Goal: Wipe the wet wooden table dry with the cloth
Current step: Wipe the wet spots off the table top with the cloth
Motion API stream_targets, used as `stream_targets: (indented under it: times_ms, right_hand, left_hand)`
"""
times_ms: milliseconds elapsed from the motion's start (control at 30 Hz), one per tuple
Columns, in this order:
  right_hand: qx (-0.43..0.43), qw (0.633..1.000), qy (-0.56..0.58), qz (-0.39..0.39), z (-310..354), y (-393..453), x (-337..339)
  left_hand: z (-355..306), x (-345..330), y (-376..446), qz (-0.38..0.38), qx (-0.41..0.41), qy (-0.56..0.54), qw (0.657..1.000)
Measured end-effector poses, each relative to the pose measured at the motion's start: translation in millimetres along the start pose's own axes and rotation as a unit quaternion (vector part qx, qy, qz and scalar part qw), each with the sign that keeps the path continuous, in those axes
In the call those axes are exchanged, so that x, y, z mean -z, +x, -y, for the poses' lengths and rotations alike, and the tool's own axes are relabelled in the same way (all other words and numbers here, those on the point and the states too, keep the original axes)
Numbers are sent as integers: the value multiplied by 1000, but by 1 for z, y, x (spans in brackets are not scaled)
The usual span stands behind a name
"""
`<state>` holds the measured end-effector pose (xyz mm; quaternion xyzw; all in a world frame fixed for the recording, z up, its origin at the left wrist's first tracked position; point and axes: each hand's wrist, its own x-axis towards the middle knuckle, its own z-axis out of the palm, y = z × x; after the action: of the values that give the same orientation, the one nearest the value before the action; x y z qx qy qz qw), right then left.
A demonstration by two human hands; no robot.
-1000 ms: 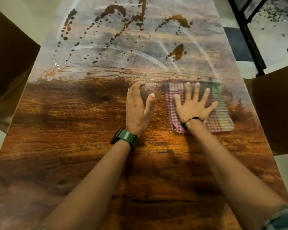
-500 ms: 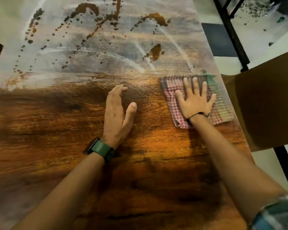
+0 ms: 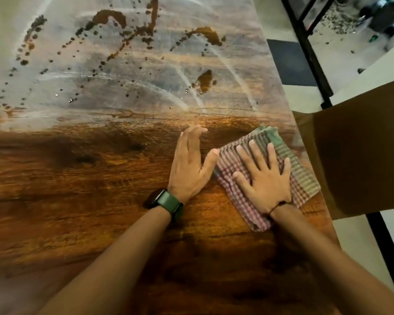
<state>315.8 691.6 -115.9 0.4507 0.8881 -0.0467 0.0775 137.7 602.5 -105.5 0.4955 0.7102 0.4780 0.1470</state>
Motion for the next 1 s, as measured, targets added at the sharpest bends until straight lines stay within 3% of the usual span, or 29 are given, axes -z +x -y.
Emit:
stream_targets:
  times_ms: [133,333,700,867,1000]
  right_hand:
    - [-83,996,36,-9,-43,66,13]
    - [-122,988,93,0,-57,123,30]
    - [-157,987,11,5,-51,-35,-8]
    - [-124,990,68,-24,-73,28,4]
    - [-123,987,96,-36,-80,101,15]
  left_hand:
    - [0,0,2,-40,20,-17,999]
    - [-3,-5,4,-8,4,33,999]
    - [-1,-7,3,-42,31,19,998]
    - [0,-8,3,-38,45,27,998]
    - [-4,-10,4,9,20,68,997]
